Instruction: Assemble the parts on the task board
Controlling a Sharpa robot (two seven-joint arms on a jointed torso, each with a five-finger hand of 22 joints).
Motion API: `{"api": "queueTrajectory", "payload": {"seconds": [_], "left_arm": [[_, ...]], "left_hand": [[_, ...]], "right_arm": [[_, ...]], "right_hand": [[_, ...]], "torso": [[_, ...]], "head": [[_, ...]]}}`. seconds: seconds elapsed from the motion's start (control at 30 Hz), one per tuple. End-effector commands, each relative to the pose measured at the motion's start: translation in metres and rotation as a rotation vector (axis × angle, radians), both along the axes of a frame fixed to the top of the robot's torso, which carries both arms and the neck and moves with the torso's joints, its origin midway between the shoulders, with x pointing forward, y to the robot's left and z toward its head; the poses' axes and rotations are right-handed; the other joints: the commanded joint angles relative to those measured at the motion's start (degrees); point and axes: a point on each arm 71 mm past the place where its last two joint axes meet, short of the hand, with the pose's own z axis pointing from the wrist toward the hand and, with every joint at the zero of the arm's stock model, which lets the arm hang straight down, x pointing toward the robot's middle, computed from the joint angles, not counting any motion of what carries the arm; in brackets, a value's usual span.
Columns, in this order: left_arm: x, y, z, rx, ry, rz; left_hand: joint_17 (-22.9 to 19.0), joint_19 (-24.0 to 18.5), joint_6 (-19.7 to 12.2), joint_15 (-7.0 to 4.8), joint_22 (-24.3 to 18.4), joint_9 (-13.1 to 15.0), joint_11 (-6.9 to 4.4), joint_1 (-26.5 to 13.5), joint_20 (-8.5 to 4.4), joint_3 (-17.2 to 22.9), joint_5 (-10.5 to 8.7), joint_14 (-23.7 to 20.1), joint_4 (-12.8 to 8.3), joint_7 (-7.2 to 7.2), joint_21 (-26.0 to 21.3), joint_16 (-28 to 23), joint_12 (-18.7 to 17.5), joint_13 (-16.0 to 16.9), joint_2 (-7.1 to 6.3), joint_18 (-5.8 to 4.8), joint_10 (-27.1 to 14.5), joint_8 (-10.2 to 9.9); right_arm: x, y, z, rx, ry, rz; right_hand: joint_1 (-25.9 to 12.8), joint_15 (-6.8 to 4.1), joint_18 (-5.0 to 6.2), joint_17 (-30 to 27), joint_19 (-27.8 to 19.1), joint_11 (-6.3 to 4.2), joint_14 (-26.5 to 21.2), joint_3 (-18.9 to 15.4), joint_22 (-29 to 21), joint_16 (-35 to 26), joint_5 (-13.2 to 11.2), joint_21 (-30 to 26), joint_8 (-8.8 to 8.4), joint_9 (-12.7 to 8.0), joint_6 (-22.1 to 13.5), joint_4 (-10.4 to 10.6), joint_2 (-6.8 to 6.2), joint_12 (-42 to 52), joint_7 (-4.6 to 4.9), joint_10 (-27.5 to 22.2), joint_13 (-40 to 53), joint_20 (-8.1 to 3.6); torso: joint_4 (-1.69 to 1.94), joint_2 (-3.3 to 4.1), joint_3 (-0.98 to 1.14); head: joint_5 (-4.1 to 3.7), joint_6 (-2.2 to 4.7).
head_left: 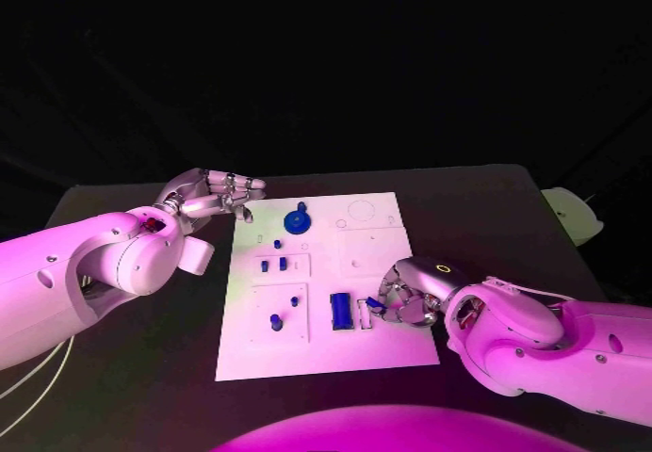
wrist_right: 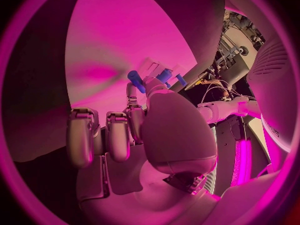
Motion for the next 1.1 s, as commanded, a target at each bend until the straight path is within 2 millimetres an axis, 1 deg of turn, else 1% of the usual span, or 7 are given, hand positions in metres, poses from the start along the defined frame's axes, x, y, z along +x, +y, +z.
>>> {"api": "queueTrajectory", "payload": {"seconds": [0.03,0.37,0.4,0.47,0.6,0.83,1.1], "left_arm": [[-0.001,-0.004,0.001,-0.006,-0.002,-0.023],[-0.001,-0.005,0.001,-0.008,-0.002,-0.027],[-0.001,-0.005,0.001,-0.008,-0.002,-0.027],[-0.001,-0.005,0.001,-0.008,-0.001,-0.027],[-0.001,-0.005,0.001,-0.008,-0.001,-0.028],[-0.001,-0.005,0.001,-0.007,0.001,-0.029],[-0.001,-0.005,0.001,-0.007,0.002,-0.029]], "left_hand": [[0.0,-0.1,-0.3,0.01,-0.1,0.0,0.03,0.0,0.12,0.0,-0.01,-0.5,0.4,0.04,-0.4,0.4,0.1,0.0,0.55,0.71,-0.2,0.4],[0.0,-0.1,-0.3,0.01,-0.1,0.0,0.03,0.0,0.12,0.0,-0.01,-0.5,0.4,0.04,-0.4,0.4,0.1,0.0,0.55,0.71,-0.2,0.4],[0.0,-0.1,-0.3,0.01,-0.1,0.0,0.03,0.0,0.12,0.0,-0.01,-0.5,0.4,0.04,-0.4,0.4,0.1,0.0,0.55,0.71,-0.2,0.4],[0.0,-0.1,-0.3,0.01,-0.1,0.0,0.03,0.0,0.12,0.0,-0.01,-0.5,0.4,0.04,-0.4,0.4,0.1,0.0,0.55,0.71,-0.2,0.4],[-0.1,-0.2,-0.4,0.02,-0.1,0.0,0.03,-0.1,0.14,-0.1,-0.02,-0.5,0.4,0.03,-0.4,0.4,0.2,0.1,0.54,0.71,-0.3,0.4],[-0.1,-0.2,-0.4,0.02,-0.1,0.0,0.03,-0.1,0.14,-0.1,-0.02,-0.5,0.4,0.03,-0.4,0.4,0.2,0.1,0.54,0.71,-0.3,0.4],[-0.1,-0.2,-0.4,0.02,-0.1,0.0,0.03,-0.1,0.14,-0.1,-0.02,-0.5,0.4,0.03,-0.4,0.4,0.2,0.1,0.54,0.71,-0.3,0.4]], "right_arm": [[0.000,0.002,-0.004,-0.004,0.039,0.000],[0.001,0.013,-0.007,-0.008,0.065,0.030],[0.001,0.014,-0.008,-0.011,0.068,0.032],[0.002,0.014,-0.009,-0.015,0.072,0.035],[0.002,0.015,-0.009,-0.018,0.075,0.038],[0.002,0.016,-0.010,-0.024,0.072,0.044],[0.003,0.016,-0.010,-0.030,0.066,0.045]], "right_hand": [[-1.2,-0.01,-0.44,8.6,2.6,0.17,4.7,0.4,12.8,0.0,-0.2,-0.4,0.07,0.1,0.5,0.0,0.14,-0.4,0.00,0.2,2.9,-0.07],[-3.3,0.03,-0.36,8.4,2.4,0.22,4.7,0.8,12.7,-0.1,-0.4,-0.8,0.10,0.1,0.7,0.0,-0.13,-0.5,0.03,0.2,2.8,-0.03],[-3.9,0.04,-0.36,8.4,2.4,0.22,4.7,0.8,12.7,-0.1,0.2,-0.8,0.11,0.2,0.8,0.0,-0.14,-0.5,0.03,0.2,2.8,-0.02],[-5.2,0.04,-0.35,8.4,2.4,0.22,4.7,0.6,12.7,-0.1,2.4,-0.8,0.15,0.2,0.9,-0.1,-0.31,-0.4,0.02,0.3,2.9,-0.02],[-6.2,0.03,-0.36,8.4,2.5,0.21,4.7,0.3,12.7,-0.1,3.2,-0.8,0.25,0.3,1.0,0.0,-0.30,-0.3,0.00,0.3,3.0,-0.02],[-7.5,0.02,-0.35,8.3,2.4,0.18,4.7,-0.2,12.7,-0.2,3.1,-0.8,0.43,0.5,1.3,0.0,-0.10,-0.3,-0.07,0.4,3.0,-0.03],[-8.4,-0.05,-0.31,8.2,2.4,0.08,4.7,-0.5,12.7,-0.2,2.9,-1.0,0.69,0.7,1.6,0.0,0.17,-0.2,-0.19,0.4,3.0,-0.07]], "torso": [[-0.05,-0.08,-0.03],[-0.04,-0.05,0.03],[-0.04,-0.04,0.03],[-0.06,-0.03,0.01],[-0.10,-0.08,0.01],[-0.02,-0.09,0.00],[-0.09,-0.07,-0.01]], "head": [[-0.02,-0.04],[-0.12,-0.17],[-0.12,-0.14],[-0.13,-0.20],[-0.03,-0.33],[-0.08,-0.33],[-0.10,-0.22]]}}
